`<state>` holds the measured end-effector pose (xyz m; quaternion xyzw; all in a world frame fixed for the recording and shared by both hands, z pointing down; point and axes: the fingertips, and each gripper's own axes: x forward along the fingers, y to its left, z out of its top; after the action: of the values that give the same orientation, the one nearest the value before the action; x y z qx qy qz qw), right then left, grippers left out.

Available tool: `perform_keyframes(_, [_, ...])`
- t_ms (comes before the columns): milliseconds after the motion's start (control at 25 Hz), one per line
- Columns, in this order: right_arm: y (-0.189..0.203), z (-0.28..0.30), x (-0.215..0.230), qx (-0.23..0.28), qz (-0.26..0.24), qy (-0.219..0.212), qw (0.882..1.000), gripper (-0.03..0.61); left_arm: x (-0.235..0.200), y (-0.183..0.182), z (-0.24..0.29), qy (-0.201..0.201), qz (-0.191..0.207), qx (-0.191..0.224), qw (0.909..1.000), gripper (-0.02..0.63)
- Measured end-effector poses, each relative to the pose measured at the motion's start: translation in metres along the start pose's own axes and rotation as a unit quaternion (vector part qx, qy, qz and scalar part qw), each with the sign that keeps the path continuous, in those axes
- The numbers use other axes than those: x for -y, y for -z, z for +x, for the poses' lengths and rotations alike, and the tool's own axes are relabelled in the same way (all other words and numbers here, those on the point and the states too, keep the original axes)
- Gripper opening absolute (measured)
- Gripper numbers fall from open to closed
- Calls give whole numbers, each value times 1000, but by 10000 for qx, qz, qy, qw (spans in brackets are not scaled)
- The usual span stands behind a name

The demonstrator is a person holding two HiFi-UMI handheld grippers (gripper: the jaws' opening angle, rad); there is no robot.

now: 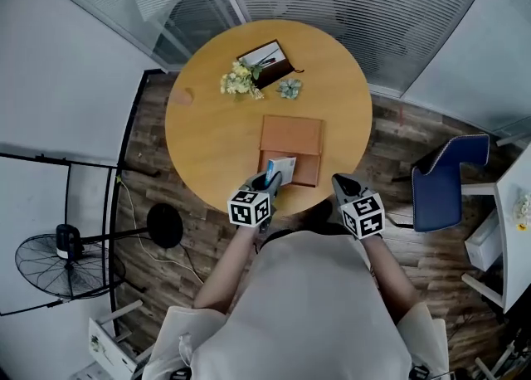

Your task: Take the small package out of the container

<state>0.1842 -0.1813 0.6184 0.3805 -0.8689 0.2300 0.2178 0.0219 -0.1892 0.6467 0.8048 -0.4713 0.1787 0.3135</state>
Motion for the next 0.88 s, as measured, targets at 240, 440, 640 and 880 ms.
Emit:
perform_keyframes(240, [-9,-14,-44,157,-394,62,9991,3,1,-8,-69,-116,-372,748,9964,75])
perform_keyframes(440, [-25,-41,-79,441,-619,143,9970,3,14,-3,-123,12,-364,1074,9935,75])
perform_keyframes(640, [-30,-81,-116,669,-742,195,9948,3,29,3,-184,92,-252,1419,9895,75])
perform_keyframes(880, [-35,-138,-150,1001,-769,338,9914,3,52,13,-244,325,-322,1802,9826,75])
